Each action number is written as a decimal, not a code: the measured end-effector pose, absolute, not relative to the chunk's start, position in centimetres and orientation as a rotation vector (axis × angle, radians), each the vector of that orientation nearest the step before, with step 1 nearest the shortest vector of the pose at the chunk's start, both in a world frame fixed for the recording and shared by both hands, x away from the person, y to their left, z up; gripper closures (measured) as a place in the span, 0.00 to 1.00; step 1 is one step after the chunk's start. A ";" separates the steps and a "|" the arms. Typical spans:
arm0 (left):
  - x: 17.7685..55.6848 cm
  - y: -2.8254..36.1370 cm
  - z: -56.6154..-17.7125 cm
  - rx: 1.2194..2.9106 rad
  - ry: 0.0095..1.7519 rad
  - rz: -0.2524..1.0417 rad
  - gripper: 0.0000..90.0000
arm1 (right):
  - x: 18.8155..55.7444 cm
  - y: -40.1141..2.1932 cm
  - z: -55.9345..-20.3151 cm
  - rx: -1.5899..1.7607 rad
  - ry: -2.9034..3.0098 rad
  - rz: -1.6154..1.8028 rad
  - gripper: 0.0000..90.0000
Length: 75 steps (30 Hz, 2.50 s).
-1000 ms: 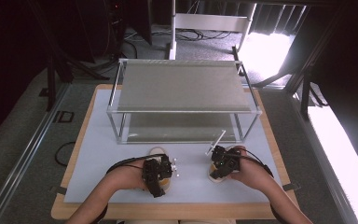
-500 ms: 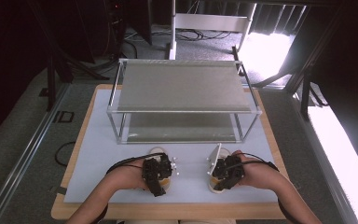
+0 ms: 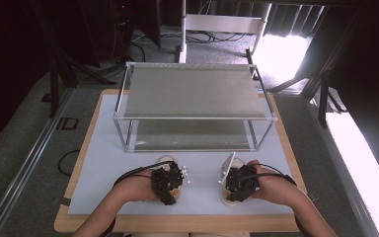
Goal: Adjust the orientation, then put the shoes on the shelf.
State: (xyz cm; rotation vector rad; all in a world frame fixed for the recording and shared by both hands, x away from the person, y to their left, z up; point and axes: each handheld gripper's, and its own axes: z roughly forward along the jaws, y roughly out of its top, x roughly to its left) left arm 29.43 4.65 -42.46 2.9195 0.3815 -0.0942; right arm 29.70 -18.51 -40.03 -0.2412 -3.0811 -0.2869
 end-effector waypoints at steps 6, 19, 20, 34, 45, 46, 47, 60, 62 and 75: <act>29.0 4.4 -42.6 2.940 0.304 -0.077 0.75 | 29.6 -18.3 -40.2 -0.227 -3.078 -0.235 0.81; 29.8 2.9 -41.6 2.849 0.172 -0.005 0.83 | 29.4 -18.8 -39.5 -0.110 -3.199 -0.247 0.81; 29.9 2.7 -41.5 2.850 0.146 -0.002 0.83 | 29.5 -18.8 -39.4 -0.112 -3.200 -0.268 0.81; 32.3 -0.5 -41.1 2.717 -0.216 0.197 0.84 | 32.6 -19.6 -39.0 -0.128 -3.252 -0.464 0.81; 35.6 -2.5 -41.9 2.679 -0.355 0.215 0.84 | 36.1 -20.3 -39.2 -0.101 -3.315 -0.518 0.81; 35.9 -2.6 -42.0 2.674 -0.371 0.206 0.85 | 36.4 -20.4 -39.2 -0.096 -3.311 -0.531 0.81; 36.3 -2.8 -42.2 2.669 -0.387 0.205 0.84 | 36.7 -20.4 -39.2 -0.089 -3.309 -0.535 0.81; 39.5 -4.6 -43.3 2.613 -0.427 0.244 0.78 | 39.2 -21.3 -39.9 -0.116 -3.314 -0.602 0.76; 39.4 -4.6 -43.3 2.603 -0.365 0.265 0.76 | 39.3 -21.5 -39.7 -0.160 -3.312 -0.687 0.71; 37.8 -4.4 -41.1 2.436 0.229 0.511 0.40 | 37.2 -24.5 -37.7 -0.606 -3.251 -1.076 0.66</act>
